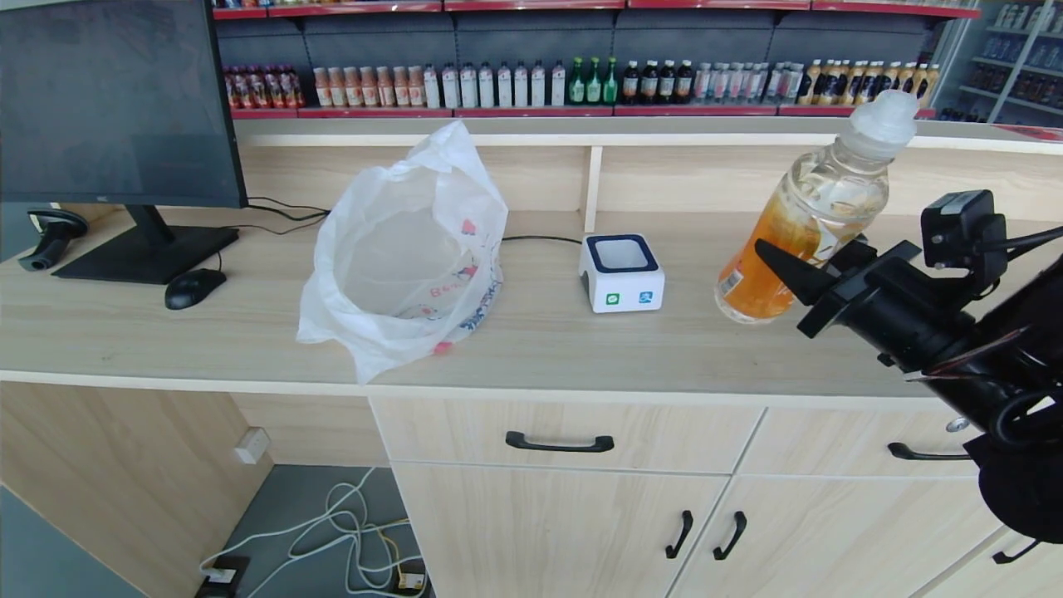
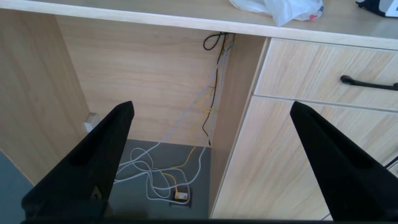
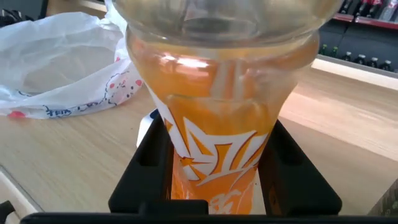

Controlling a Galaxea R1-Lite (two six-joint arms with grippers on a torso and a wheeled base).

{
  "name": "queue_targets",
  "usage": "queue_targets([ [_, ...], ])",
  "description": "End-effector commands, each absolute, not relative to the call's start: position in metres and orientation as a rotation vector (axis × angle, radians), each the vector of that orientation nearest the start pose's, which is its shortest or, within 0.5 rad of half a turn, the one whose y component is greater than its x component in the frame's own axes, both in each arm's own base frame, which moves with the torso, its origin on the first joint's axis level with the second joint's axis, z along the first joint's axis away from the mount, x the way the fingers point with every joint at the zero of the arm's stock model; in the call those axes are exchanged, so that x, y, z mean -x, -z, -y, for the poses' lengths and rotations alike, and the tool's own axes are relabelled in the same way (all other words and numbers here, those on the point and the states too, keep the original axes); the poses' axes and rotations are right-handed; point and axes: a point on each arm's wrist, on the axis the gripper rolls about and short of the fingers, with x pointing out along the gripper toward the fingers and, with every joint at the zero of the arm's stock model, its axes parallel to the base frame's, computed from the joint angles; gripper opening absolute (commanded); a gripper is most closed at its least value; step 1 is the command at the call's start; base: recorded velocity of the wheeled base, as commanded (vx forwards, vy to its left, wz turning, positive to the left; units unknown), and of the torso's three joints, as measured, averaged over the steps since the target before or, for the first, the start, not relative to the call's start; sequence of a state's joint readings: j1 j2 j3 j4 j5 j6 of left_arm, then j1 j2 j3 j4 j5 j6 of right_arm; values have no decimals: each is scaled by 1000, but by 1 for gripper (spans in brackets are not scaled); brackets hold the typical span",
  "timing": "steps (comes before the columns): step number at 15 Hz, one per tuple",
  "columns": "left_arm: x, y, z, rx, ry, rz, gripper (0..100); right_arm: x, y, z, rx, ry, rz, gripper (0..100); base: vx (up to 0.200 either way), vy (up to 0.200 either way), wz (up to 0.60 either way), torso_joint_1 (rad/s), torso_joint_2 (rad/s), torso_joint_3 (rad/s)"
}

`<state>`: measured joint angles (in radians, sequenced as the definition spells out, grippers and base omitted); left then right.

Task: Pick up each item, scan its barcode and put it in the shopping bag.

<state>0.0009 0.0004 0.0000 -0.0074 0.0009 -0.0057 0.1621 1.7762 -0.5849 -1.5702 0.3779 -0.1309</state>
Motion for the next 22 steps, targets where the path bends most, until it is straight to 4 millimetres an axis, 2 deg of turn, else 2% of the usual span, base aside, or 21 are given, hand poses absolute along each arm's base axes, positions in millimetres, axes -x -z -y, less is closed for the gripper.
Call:
queue_targets([
  [1,23,-76,0,6,-3,8,100,-280,-199,-54,163,-507,422,0,-200,0,0,22,2,2],
  [5,23,-76,0,6,-3,6,100,-278,-202,-51,157,-500,428,0,0,0,0,0,0,0],
  [20,23,-76,0,6,-3,6,100,-280,-201,-39,149,-462,414,0,0,200,0,6,2,1],
  [22,23,-76,0,5,-3,6,100,-280,-201,-39,149,-462,415,0,0,0,0,0,0,0],
])
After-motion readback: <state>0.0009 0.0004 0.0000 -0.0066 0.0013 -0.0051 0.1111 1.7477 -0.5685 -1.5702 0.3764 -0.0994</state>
